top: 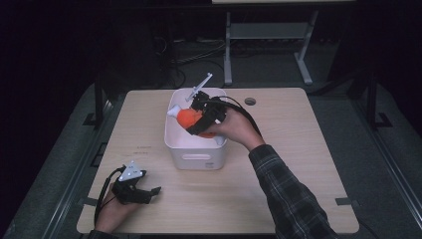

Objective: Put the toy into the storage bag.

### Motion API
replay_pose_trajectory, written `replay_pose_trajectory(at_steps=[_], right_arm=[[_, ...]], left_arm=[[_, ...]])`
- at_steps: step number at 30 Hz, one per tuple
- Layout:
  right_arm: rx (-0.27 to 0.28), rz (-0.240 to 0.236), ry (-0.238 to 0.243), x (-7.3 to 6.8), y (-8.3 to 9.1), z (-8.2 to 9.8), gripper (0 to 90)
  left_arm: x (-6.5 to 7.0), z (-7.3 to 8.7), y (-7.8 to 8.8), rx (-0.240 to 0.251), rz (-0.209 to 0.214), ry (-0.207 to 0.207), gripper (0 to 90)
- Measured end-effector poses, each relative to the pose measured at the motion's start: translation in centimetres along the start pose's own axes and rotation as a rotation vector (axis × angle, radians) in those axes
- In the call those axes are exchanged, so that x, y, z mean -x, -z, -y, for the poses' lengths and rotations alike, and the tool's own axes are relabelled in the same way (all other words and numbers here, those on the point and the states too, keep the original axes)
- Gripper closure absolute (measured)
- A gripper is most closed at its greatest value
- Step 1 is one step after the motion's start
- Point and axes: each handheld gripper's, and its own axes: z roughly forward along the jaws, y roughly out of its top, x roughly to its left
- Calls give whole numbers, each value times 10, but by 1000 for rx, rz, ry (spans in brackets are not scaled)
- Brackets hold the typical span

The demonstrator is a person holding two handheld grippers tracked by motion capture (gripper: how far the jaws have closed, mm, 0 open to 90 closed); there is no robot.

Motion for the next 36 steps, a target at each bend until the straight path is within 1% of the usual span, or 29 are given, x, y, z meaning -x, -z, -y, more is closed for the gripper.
replay_pose_trajectory(at_steps=[13, 18, 24, 30, 36], right_arm=[[-28, -5, 3, -1, -10, -2, 208], [-36, 0, 11, -1, -13, -1, 203], [-46, -7, 17, -3, -15, -2, 178], [-45, -17, 18, -3, -17, -2, 146], [-29, -21, 15, -3, -13, -2, 139]], left_arm=[[0, 0, 0, 0, 0, 0, 131], [0, 0, 0, -1, 0, 0, 131], [0, 0, 0, -1, 0, 0, 131], [0, 0, 0, -1, 0, -1, 131], [0, 0, 0, -3, 1, -2, 131]])
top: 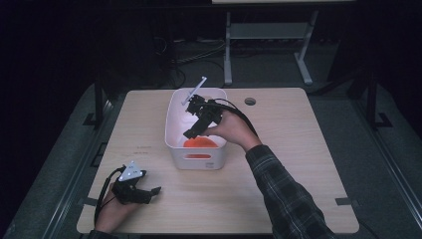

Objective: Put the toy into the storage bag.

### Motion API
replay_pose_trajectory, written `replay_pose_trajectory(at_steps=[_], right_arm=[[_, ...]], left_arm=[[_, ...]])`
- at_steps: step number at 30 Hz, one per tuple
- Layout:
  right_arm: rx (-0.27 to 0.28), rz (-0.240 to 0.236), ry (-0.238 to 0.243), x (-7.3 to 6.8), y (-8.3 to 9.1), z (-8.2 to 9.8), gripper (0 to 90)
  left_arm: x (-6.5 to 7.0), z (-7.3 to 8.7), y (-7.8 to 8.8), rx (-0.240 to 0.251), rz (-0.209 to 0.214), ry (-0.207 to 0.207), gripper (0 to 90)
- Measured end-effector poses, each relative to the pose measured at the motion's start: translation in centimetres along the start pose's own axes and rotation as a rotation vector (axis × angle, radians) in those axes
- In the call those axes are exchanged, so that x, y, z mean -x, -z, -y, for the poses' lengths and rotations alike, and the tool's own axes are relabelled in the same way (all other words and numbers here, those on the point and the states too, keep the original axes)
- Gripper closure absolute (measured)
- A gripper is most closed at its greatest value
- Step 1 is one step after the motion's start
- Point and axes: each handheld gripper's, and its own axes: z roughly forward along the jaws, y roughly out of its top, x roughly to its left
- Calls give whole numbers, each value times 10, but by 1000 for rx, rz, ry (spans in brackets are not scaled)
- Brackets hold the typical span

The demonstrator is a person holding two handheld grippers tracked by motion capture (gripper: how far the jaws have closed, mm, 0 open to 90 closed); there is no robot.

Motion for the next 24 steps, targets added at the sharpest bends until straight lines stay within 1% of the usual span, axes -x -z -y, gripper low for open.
replay_pose_trajectory(at_steps=[5, 14, 21, 24], right_arm=[[13, 0, -3, 0, 7, 3, 139], [32, 13, 2, 0, 21, 10, 136], [44, 27, -11, 0, 32, 20, 133], [62, 35, -21, 1, 41, 27, 130]], left_arm=[[0, 0, 0, 2, -1, 1, 131], [0, 0, 0, 2, 1, 3, 131], [0, 0, 0, 4, 1, 4, 131], [0, 0, 0, 3, 1, 4, 131]])
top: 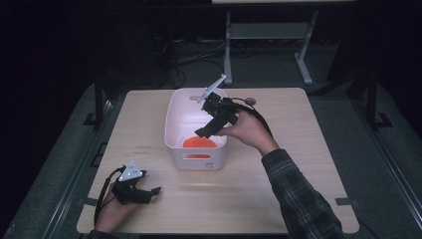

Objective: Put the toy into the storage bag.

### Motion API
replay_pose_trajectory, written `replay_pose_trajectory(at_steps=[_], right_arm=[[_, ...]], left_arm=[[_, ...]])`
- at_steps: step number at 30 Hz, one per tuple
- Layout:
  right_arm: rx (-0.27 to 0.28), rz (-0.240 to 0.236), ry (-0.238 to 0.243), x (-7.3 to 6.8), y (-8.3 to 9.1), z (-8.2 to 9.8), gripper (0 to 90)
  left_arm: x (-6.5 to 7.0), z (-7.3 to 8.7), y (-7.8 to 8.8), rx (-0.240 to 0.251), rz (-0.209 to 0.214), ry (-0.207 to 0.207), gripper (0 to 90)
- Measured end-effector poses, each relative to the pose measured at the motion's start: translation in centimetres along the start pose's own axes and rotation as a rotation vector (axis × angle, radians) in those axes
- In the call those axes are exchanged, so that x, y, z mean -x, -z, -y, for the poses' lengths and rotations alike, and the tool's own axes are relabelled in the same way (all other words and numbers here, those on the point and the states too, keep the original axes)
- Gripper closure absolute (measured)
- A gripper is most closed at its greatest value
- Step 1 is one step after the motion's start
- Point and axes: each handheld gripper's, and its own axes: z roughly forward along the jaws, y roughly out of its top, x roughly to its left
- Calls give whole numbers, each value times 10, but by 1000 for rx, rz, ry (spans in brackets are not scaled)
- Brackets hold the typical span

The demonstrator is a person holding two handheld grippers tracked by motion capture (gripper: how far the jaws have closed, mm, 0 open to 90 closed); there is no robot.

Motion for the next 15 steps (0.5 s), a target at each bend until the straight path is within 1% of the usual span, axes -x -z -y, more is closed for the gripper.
replay_pose_trajectory(at_steps=[2, 3, 5, 6, 7, 10, 15], right_arm=[[2, 3, -1, 0, 3, 2, 128], [11, 9, -4, 2, 8, 6, 124], [17, 16, -9, 2, 13, 10, 122], [17, 16, -9, 2, 13, 10, 122], [26, 19, -22, 4, 18, 16, 120], [37, 21, -42, 6, 22, 24, 120], [53, 38, -60, 9, 31, 39, 119]], left_arm=[[0, 0, 0, 0, 0, -1, 131], [0, 0, 0, 0, -1, -1, 131], [0, 0, 0, 0, -1, -1, 131], [0, 0, 0, 0, -1, -1, 131], [0, 0, 0, -2, 0, -1, 131], [0, 0, 0, 0, -2, -1, 131], [0, 0, 0, 1, -2, 1, 131]])
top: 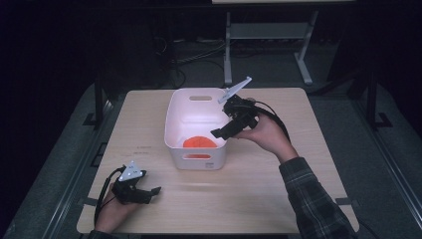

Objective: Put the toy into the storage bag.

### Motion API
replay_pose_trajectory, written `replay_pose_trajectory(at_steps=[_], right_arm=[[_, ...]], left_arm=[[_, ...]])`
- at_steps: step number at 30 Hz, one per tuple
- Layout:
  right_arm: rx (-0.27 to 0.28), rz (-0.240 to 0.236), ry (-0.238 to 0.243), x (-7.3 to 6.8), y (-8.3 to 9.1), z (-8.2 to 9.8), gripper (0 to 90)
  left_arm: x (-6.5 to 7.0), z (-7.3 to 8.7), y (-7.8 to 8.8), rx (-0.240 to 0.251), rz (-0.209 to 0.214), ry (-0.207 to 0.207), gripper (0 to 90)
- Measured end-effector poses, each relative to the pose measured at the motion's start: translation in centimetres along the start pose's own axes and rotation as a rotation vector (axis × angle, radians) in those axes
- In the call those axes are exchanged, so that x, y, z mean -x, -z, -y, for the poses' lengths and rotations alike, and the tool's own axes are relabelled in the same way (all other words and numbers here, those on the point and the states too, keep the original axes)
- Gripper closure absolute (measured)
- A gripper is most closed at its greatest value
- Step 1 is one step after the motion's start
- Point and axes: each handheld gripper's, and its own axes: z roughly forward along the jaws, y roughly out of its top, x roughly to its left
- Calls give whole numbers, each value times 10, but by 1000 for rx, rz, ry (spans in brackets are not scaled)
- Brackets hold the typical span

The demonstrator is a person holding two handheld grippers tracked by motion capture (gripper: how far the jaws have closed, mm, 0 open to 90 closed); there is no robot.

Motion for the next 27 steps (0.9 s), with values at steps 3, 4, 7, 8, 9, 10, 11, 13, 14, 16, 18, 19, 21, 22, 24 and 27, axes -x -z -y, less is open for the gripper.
replay_pose_trajectory(at_steps=[3, 4, 7, 8, 9, 10, 11, 13, 14, 16, 18, 19, 21, 22, 24, 27], right_arm=[[3, 2, -12, 2, 4, 6, 119], [5, 5, -19, 3, 6, 11, 119], [11, 11, -30, 5, 10, 19, 119], [11, 13, -33, 5, 11, 21, 119], [14, 14, -41, 7, 13, 26, 119], [17, 17, -45, 8, 14, 29, 119], [18, 19, -55, 8, 16, 32, 119], [22, 24, -62, 10, 18, 40, 119], [21, 27, -71, 10, 18, 43, 119], [29, 27, -88, 10, 20, 51, 119], [33, 28, -98, 11, 21, 58, 113], [37, 31, -104, 11, 21, 62, 111], [42, 37, -117, 11, 22, 71, 109], [43, 39, -118, 11, 22, 74, 108], [47, 42, -131, 12, 22, 83, 107], [48, 52, -154, 12, 21, 98, 103]], left_arm=[[0, 0, 0, 0, 0, 0, 131], [0, 0, 0, 0, 0, 0, 131], [0, 0, 0, 0, 0, 0, 131], [0, 0, 0, 0, 0, 0, 131], [0, 0, 0, 0, 0, 0, 131], [0, 0, 0, 0, 0, 0, 131], [0, 0, 0, 0, 0, 0, 131], [0, 0, 0, 0, 0, 0, 131], [0, 0, 0, 0, 0, 0, 131], [0, 0, 0, 0, 0, -1, 131], [0, 0, 0, -1, 0, -1, 131], [0, 0, 0, -2, 0, -3, 131], [0, 0, 0, -2, 0, -2, 131], [0, 0, 0, -2, 0, -2, 131], [0, 0, 0, -1, 0, -2, 131], [0, 0, 0, 0, 0, -1, 131]])
